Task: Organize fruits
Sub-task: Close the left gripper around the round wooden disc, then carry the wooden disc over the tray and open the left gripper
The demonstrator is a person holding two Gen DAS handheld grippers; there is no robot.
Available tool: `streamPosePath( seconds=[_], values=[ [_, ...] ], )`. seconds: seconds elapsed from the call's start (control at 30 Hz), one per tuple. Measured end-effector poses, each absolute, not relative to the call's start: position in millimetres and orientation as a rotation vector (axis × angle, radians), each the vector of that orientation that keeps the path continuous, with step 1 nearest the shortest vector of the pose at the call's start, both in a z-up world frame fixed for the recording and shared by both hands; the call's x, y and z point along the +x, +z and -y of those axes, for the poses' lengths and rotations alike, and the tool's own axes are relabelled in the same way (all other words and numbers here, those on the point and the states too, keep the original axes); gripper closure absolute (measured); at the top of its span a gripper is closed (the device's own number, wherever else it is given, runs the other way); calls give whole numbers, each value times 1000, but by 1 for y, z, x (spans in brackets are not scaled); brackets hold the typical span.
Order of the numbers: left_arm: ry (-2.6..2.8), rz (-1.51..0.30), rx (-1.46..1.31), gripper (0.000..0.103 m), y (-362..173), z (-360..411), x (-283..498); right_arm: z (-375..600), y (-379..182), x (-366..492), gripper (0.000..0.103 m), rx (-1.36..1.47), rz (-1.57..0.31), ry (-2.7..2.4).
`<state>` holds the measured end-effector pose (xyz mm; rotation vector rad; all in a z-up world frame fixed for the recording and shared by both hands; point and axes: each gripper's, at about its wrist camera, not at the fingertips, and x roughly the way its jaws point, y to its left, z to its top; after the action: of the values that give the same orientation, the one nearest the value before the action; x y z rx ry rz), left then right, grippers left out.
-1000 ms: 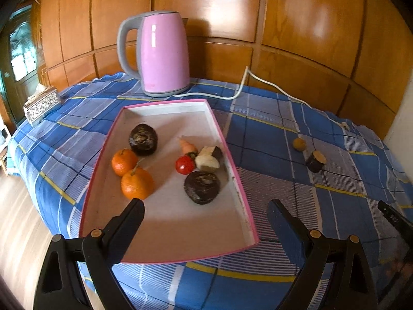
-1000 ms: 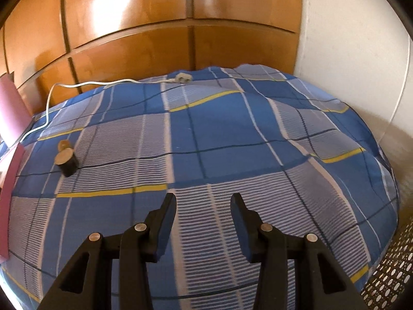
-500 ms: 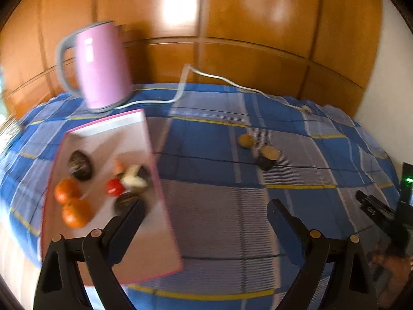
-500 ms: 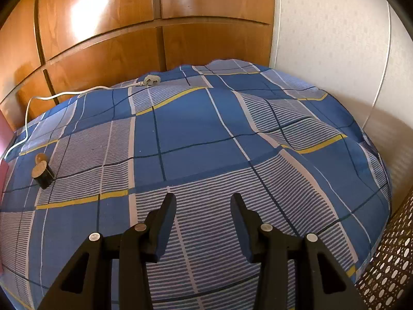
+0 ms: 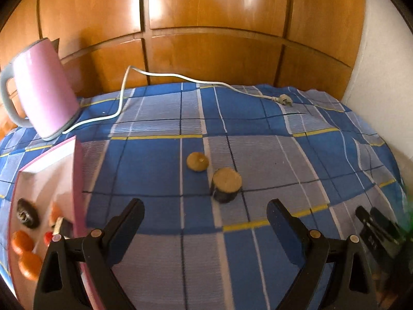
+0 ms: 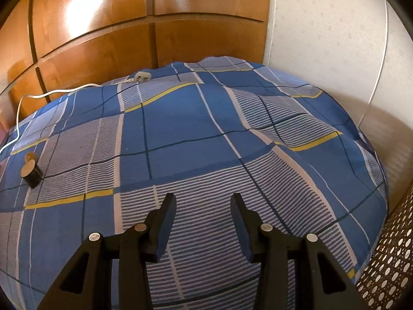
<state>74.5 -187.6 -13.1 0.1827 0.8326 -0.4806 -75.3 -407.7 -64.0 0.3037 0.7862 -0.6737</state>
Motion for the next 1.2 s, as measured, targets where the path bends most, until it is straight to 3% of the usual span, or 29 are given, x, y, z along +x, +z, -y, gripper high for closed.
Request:
streamPosePath(
  seconds=[0.1, 0.17, 0.33, 0.53, 0.6, 0.77, 1.2],
  values=[
    [-471, -859, 195, 7, -22, 201, 84, 413, -68, -76, 58, 317, -787, -704],
    [-470, -871, 200, 7, -27, 208, 88, 415, -70, -77, 45, 328, -778, -721],
    [-455, -892, 213, 8, -43, 218, 98, 415, -72, -77, 39, 333, -763, -733],
    [-472, -967, 169, 39, -66, 220, 110, 412, -74, -75, 33, 326, -748, -728],
    [-470, -939, 176, 42, -66, 219, 106, 412, -74, -75, 32, 324, -744, -728],
    [-501, -924, 180, 71, -65, 219, 104, 412, -75, -75, 31, 321, -734, -728],
    [-587, -963, 48, 73, -60, 181, 84, 412, -75, -75, 31, 319, -731, -729]
  ],
)
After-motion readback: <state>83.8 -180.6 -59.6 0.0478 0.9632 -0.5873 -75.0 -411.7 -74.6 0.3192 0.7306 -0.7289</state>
